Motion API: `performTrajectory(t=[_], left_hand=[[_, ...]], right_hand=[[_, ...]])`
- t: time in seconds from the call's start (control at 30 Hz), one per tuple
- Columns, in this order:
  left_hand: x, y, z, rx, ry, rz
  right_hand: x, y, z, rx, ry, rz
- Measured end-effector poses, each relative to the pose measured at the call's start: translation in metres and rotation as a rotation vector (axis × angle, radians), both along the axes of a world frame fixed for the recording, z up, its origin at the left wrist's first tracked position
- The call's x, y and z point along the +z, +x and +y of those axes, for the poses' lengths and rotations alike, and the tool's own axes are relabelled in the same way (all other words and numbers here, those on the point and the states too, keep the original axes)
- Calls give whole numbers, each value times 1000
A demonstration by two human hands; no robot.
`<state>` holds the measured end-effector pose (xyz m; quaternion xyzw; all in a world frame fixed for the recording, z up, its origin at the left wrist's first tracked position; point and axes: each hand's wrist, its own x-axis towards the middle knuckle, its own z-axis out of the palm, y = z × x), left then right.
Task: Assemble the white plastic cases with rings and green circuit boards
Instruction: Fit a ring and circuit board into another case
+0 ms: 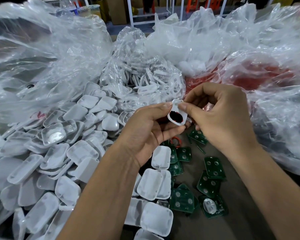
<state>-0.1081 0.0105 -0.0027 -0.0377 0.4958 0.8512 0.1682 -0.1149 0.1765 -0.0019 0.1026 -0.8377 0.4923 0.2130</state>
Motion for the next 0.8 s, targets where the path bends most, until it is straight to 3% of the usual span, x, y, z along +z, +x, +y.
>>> performTrajectory(t=[0.33,0.8], left_hand=[[-1,0,-2,-47,79,-36],[2,-2,-1,35,236,-103]], right_hand=[[5,3,-2,8,68,50],[8,5,-3,74,343,125]])
